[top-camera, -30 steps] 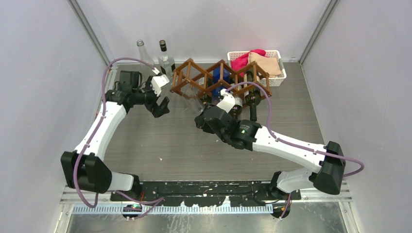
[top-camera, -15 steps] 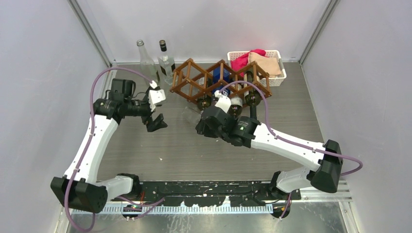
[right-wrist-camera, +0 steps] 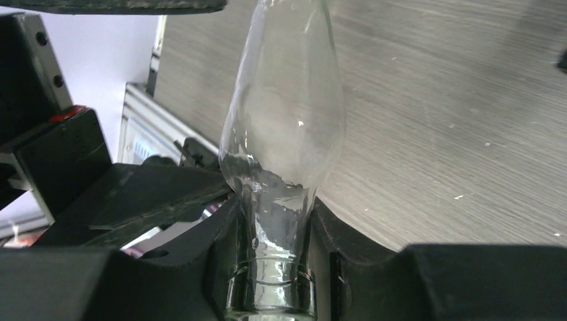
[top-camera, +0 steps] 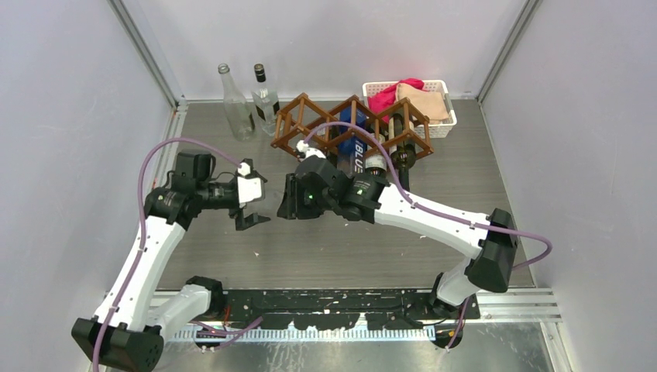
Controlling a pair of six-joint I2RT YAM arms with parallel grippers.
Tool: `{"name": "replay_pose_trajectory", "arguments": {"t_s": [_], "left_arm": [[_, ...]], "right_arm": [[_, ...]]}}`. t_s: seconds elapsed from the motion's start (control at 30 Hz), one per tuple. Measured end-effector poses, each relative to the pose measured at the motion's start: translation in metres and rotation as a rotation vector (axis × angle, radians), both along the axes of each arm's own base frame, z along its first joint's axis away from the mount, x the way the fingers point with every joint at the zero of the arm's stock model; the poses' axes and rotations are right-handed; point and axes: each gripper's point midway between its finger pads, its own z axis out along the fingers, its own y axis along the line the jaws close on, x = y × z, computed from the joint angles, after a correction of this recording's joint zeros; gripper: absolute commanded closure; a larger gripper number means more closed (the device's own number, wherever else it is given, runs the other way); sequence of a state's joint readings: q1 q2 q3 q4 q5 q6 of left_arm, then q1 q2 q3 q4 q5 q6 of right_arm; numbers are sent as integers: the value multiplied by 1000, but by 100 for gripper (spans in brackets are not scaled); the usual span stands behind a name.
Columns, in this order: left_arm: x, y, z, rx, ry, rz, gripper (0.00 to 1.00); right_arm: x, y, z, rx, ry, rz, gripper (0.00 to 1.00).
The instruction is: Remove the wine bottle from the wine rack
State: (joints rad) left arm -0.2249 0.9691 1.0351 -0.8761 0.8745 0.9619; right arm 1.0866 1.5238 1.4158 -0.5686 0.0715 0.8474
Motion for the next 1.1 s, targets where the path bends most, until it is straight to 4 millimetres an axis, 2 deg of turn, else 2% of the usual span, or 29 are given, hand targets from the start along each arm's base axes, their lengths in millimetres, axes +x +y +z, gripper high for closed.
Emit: {"name": "replay_pose_trajectory", "arguments": {"t_s": [0.17, 0.37, 0.63, 0.7, 0.77, 0.8, 0.83, 0.87, 0.9, 0.93, 1.0, 1.1], "left_arm": [[-7, -1, 6, -9, -74, -39, 0], [-15, -1, -1, 19, -110, -99, 6], [-27, -2, -13, 42, -66, -155, 31], [-28, -2, -15, 45, -55, -162, 43], [-26, -3, -15, 49, -64, -165, 60], [-25, -2, -16, 52, -62, -164, 71], [-25, -2, -17, 56, -60, -163, 84], [-24, -2, -18, 59, -56, -161, 96], [-23, -2, -19, 61, -49, -155, 100], [-21, -1, -20, 64, -43, -146, 100], [-17, 1, -24, 78, -25, -116, 100], [-6, 6, -28, 92, -8, -55, 100]], "right_arm": [[-14, 19, 7, 40, 18, 104, 99], [-28, 30, 12, 83, 38, 192, 99], [-31, 34, 17, 105, 31, 223, 99], [-31, 35, 18, 109, 29, 223, 99], [-30, 36, 20, 113, 28, 225, 99], [-30, 36, 20, 111, 28, 225, 94], [-30, 36, 19, 107, 27, 225, 82], [-29, 37, 18, 104, 28, 224, 56], [-29, 37, 18, 101, 28, 223, 43], [-28, 38, 17, 99, 29, 221, 26], [-25, 38, 20, 99, 14, 215, 10], [-13, 30, 21, 75, -8, 168, 2]]}}
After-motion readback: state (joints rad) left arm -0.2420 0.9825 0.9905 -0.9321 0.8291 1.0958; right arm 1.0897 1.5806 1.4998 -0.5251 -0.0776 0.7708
